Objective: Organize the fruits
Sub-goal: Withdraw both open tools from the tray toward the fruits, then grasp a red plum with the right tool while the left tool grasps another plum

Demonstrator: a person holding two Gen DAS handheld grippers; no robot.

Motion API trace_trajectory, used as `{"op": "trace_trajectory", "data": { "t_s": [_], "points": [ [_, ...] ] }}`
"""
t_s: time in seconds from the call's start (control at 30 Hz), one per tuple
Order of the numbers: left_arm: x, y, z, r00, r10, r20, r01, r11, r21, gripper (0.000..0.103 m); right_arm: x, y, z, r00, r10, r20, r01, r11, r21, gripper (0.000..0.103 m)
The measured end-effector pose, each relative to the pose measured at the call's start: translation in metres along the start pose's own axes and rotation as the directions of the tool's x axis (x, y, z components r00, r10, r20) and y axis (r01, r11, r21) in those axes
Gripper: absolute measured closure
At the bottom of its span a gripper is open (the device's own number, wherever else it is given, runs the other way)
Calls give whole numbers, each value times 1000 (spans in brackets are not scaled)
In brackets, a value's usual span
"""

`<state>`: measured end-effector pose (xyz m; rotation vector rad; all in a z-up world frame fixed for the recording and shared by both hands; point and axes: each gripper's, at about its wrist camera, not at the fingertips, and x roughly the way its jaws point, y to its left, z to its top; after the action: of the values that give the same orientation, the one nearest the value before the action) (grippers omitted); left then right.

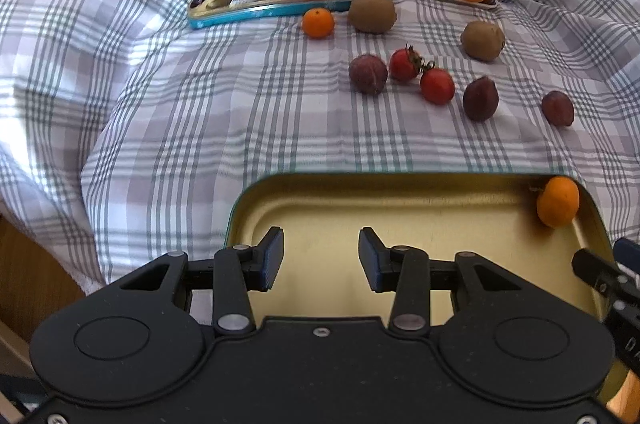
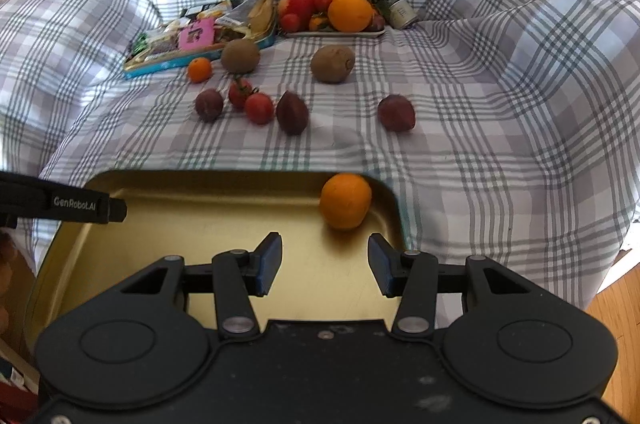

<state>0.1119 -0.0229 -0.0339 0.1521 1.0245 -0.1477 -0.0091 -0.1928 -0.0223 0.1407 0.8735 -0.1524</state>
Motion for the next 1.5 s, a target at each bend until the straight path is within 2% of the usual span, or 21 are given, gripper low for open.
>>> {"op": "trace_trajectory", "data": {
  "t_s": [0.4, 0.43, 0.73, 0.93, 1.17, 1.5],
  "points": [
    [25, -9, 35, 999, -39, 15, 38, 999, 37, 54, 32, -22, 41, 998, -66, 24, 65, 996, 61, 53],
    [27, -10, 38, 999, -42, 16, 41, 998, 42, 54, 35, -24, 44, 996, -64, 54, 61, 996, 61, 53],
    [50, -14, 67, 999, -42, 14, 41, 997, 68, 54, 68, -41, 69, 993, -107, 49, 103, 991, 83, 53],
    [62, -18, 82, 997, -73, -5, 73, 994, 86, 54, 92, -51, 87, 991, -129, 44, 126, 989, 84, 53],
    [80, -25, 95, 997, -81, -7, 81, 990, 114, 54, 116, -53, 101, 991, -133, 32, 131, 989, 66, 53],
    [99, -25, 110, 994, -106, -1, 105, 990, 94, 54, 143, -52, 110, 991, -129, 20, 128, 991, 44, 53]
  ]
}}
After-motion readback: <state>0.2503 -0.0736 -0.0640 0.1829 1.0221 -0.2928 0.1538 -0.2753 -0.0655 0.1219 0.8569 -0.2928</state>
